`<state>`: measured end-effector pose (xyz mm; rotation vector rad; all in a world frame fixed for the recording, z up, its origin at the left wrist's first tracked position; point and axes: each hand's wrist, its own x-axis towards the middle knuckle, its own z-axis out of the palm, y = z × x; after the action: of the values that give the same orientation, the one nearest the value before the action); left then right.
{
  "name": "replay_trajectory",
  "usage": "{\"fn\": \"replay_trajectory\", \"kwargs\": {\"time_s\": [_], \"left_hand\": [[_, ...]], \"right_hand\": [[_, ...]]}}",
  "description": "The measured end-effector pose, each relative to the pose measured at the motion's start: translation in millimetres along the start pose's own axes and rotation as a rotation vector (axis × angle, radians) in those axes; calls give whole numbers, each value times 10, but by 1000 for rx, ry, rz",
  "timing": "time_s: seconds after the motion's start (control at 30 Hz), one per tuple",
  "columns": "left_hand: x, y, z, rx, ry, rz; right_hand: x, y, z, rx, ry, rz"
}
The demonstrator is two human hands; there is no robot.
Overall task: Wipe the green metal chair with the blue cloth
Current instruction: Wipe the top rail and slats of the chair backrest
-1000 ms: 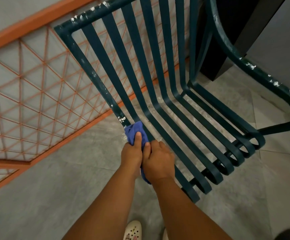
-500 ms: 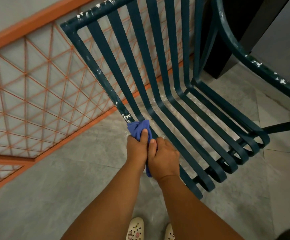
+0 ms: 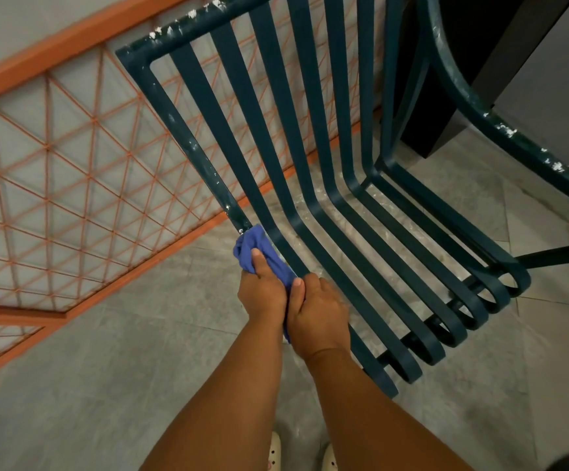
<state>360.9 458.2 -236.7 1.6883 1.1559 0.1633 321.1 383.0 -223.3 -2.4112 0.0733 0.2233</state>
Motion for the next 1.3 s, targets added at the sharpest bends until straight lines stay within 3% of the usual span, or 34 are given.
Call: {"fn": "replay_trajectory", "kwargs": {"time_s": [0.2,0.43,0.57,0.77,0.97,1.03,1.3], "left_hand": [[-23,-70,25,-35,-103,151],[-32,36,75,92,-10,-2],[-103,76,68,41,74,-25],[-44,86,15,-12,58,266],[94,252,35,-106,196,340],[224,317,46,-84,167,351],[373,411,51,146,25,161]], "right_hand": [[28,11,-8,-50,-80,30],[48,5,-30,-47,-142,65],[62,21,-3,-45,-163,87],[47,3,-9,-120,-185,41],[39,-9,0,-143,-147,11],[28,1,26,-138,-104,1],[28,-16,37,-170,-106,9]]}}
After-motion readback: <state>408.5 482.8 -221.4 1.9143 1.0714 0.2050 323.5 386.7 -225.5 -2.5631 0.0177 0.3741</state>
